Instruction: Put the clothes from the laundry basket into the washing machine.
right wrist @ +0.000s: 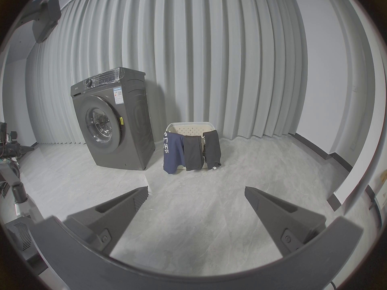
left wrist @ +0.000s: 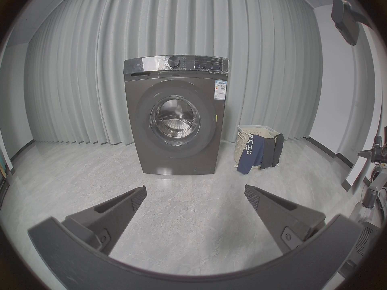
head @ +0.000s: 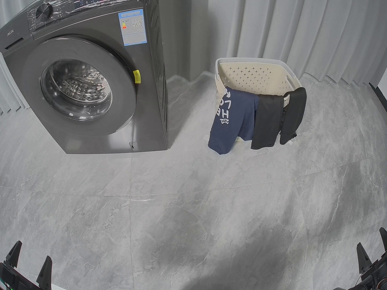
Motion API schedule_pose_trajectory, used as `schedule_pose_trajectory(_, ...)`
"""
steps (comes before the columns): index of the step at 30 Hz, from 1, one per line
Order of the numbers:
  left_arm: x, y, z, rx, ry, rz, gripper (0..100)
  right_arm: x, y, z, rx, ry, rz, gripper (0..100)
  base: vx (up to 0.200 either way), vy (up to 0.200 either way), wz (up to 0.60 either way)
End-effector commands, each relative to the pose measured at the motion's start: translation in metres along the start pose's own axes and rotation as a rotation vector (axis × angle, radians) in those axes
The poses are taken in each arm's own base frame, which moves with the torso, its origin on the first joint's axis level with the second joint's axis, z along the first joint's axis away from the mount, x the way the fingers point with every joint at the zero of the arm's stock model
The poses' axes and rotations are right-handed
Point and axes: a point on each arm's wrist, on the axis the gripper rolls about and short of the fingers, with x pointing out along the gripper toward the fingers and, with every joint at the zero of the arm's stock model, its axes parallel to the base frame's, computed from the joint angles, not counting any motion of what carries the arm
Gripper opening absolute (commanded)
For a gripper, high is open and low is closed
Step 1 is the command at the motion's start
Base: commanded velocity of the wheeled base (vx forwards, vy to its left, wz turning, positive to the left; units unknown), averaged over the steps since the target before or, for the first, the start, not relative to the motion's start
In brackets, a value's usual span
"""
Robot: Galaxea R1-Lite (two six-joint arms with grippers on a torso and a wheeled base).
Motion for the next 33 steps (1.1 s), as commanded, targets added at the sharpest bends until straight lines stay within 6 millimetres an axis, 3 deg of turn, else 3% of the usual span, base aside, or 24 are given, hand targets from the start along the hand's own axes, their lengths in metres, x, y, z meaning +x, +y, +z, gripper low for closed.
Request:
schedule_pose_trajectory(1,0.0003,0.0002,-0.0047,0.0,0.004,0.0,100,-0.0001,0.0001,-0.005,-0.002,0.001,0.0,100,0.0,0.0,0.0)
schedule_pose_trajectory(7,0.0003,0.0002,-0.0047,-0.002,0.004,0.0,100,-0.0001,0.0001,-0.005,-0.002,0.001,0.0,100,0.0,0.0,0.0)
schedule_pose_trajectory(33,0.0003,0.0002,-0.0047,-0.002,0.004,0.002,100,-0.0001,0.0001,-0.005,-0.002,0.001,0.002,100,0.192,0.0,0.0)
